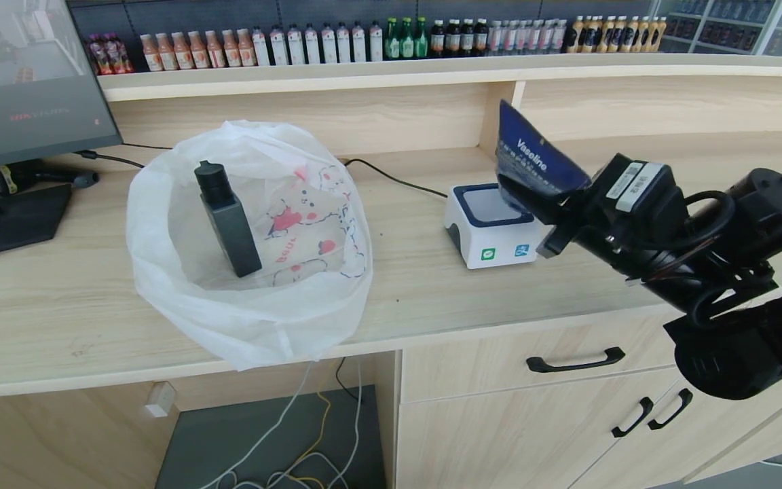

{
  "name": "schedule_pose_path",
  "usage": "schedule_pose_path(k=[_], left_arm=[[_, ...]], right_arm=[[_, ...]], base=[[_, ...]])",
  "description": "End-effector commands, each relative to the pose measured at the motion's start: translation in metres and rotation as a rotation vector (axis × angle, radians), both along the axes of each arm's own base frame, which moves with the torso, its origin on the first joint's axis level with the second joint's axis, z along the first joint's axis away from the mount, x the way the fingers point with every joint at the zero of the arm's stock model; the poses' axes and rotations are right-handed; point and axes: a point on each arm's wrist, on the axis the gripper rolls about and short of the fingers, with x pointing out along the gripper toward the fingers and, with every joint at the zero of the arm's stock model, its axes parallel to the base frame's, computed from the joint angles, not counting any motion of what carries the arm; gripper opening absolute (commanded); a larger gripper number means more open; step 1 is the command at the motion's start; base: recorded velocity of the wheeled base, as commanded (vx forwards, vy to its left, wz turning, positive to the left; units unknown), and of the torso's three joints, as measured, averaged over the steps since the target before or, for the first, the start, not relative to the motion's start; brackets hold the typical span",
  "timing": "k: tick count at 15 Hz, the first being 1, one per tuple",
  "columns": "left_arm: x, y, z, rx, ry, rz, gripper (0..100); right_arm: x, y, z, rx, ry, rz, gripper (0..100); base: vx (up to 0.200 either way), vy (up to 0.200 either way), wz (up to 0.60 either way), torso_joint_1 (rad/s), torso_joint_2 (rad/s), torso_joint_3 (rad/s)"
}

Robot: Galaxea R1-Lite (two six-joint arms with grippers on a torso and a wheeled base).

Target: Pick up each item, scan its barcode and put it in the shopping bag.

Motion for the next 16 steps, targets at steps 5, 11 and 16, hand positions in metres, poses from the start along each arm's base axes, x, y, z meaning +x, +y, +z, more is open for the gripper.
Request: schedule_pose_path(k=[5,11,16], left_arm=[[0.0,0.0,0.0,-0.002,-0.001,0.002,100],[0.0,0.0,0.0,-0.002,-0.001,0.002,100],[0.0,0.0,0.0,-0.005,-0.001,0.002,100]], right_arm=[[-0.061,-0.004,0.049,0.39,0.117,-0.055,0],[-0.079,-0.02,0.017,0.669,0.4,-0.187,0],[-0.088,-0.025,0.011,0.657,0.42,-0.202,0]], base=[[0.0,0.0,0.0,0.0,0.0,0.0],[0.0,0.0,0.0,0.0,0.0,0.0],[0.0,0.0,0.0,0.0,0.0,0.0]])
